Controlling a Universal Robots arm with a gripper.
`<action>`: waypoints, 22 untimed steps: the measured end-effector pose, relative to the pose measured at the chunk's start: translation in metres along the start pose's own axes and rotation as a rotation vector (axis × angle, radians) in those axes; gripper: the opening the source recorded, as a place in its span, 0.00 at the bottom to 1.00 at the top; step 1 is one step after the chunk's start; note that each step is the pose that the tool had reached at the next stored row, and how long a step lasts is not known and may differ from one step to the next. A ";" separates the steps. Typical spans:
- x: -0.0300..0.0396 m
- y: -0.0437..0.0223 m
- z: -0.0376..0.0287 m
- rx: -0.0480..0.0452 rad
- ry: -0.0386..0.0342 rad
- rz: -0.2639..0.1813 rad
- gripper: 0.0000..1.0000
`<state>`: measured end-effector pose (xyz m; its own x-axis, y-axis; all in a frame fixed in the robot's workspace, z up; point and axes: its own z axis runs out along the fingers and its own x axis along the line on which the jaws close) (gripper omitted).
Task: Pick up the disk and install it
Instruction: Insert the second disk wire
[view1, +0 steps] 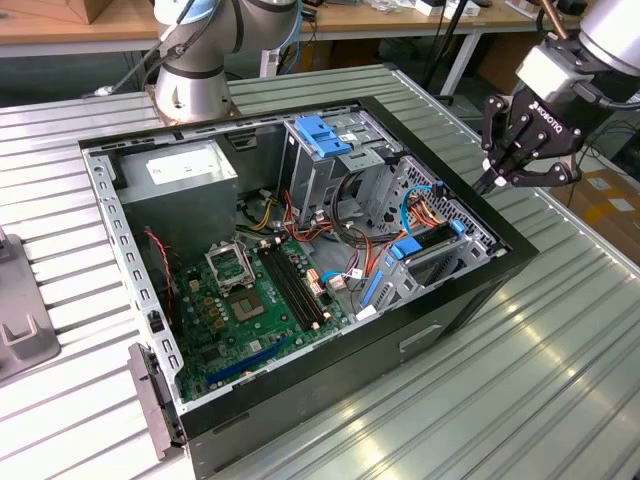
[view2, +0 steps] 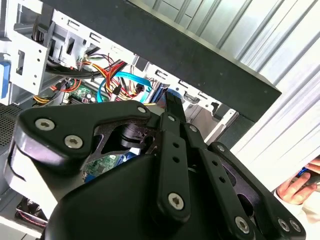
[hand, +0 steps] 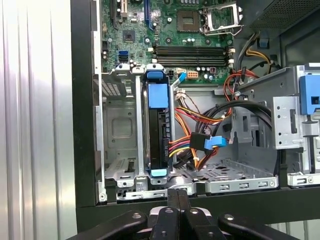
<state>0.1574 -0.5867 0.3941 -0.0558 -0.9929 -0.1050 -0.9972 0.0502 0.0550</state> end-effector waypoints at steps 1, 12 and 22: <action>-0.0001 0.0000 -0.0010 0.0000 -0.0004 0.000 0.10; 0.0002 0.0134 -0.0048 0.0000 -0.0048 0.000 0.10; -0.0001 0.0284 -0.0037 0.0002 -0.0013 0.000 0.10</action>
<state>0.1293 -0.5856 0.3993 -0.0558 -0.9928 -0.1063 -0.9972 0.0502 0.0548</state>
